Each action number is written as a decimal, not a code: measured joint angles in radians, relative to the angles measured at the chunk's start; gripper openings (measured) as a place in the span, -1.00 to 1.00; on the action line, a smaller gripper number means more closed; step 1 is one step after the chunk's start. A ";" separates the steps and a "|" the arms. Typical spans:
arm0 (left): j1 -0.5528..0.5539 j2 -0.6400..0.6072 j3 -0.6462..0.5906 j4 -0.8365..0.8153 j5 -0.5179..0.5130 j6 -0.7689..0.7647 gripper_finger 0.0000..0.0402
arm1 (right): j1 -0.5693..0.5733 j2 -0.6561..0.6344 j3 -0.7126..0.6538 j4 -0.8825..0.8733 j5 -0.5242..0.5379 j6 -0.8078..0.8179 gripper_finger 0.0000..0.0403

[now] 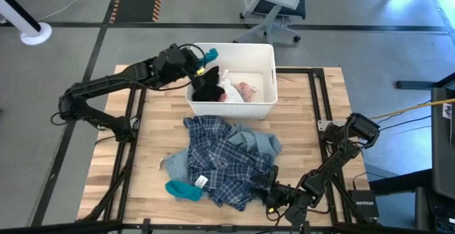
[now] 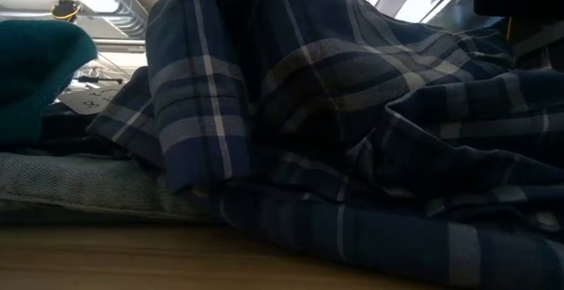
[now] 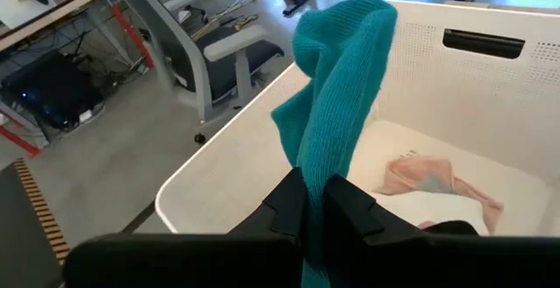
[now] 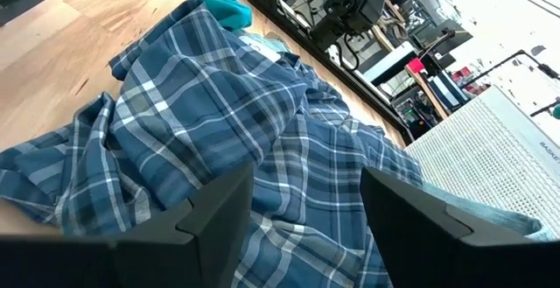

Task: Sort clothes
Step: Put the top blue sock into the white laundry bin, then put the blue sock into the

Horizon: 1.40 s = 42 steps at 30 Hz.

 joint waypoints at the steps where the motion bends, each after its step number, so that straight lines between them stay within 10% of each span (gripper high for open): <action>1: 0.001 0.005 0.000 0.000 0.001 0.000 -0.91 | 0.000 0.000 0.000 0.000 0.000 0.000 0.15; 9: 0.016 0.015 0.000 -0.003 0.037 -0.016 -0.85 | 0.000 0.000 0.000 0.000 0.000 0.000 0.15; 24: -0.006 0.011 0.000 -0.015 0.050 0.026 -0.06 | 0.000 0.000 0.000 -0.001 -0.008 0.000 0.15; 42: -0.437 -0.171 0.000 -0.335 0.101 -0.153 -0.11 | 0.000 0.000 0.000 0.000 -0.008 0.000 0.15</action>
